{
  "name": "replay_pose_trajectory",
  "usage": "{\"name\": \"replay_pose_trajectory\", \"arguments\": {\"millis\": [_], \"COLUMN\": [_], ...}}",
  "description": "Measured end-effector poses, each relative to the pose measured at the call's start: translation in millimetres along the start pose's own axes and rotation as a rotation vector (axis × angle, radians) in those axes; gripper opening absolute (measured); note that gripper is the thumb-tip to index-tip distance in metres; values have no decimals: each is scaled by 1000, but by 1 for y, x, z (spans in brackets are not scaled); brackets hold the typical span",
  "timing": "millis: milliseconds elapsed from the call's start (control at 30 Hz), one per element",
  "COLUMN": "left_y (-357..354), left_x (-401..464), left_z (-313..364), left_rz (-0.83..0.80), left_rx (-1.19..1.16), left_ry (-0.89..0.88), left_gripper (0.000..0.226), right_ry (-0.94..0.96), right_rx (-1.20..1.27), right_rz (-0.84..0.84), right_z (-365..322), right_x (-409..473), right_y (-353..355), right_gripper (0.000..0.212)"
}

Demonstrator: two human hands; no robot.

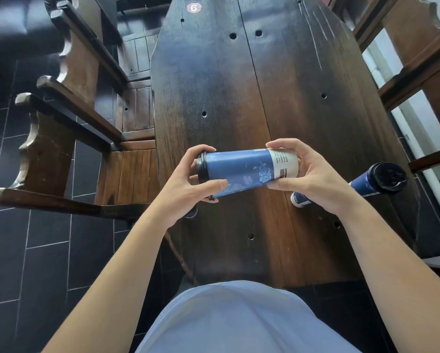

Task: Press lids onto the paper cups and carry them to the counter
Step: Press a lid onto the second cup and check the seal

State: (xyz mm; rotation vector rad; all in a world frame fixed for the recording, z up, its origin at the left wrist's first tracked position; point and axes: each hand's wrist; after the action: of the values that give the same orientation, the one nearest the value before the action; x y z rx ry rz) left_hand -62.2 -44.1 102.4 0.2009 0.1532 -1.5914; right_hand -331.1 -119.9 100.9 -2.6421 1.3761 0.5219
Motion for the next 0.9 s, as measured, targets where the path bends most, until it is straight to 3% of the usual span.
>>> {"name": "replay_pose_trajectory", "arguments": {"millis": [400, 900], "left_y": [3, 2], "left_x": [-2, -3], "left_z": [1, 1], "left_rz": [-34, 9], "left_rx": [53, -35], "left_ry": [-87, -90], "left_gripper": [85, 63], "right_ry": [-12, 23], "right_rx": [-13, -49], "right_rz": [34, 11], "right_z": [-2, -1], "right_x": [-1, 0], "right_y": [-3, -2], "right_gripper": [52, 62]}}
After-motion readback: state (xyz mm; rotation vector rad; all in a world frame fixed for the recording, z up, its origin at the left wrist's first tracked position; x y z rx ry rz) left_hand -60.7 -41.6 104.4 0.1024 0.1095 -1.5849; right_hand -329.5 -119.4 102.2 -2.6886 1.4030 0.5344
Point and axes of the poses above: each hand's wrist, its own x-axis towards the middle knuckle, its own y-axis out of the back of the hand, z = x × y, and after that the axes turned 8 degrees about -y, right-handed
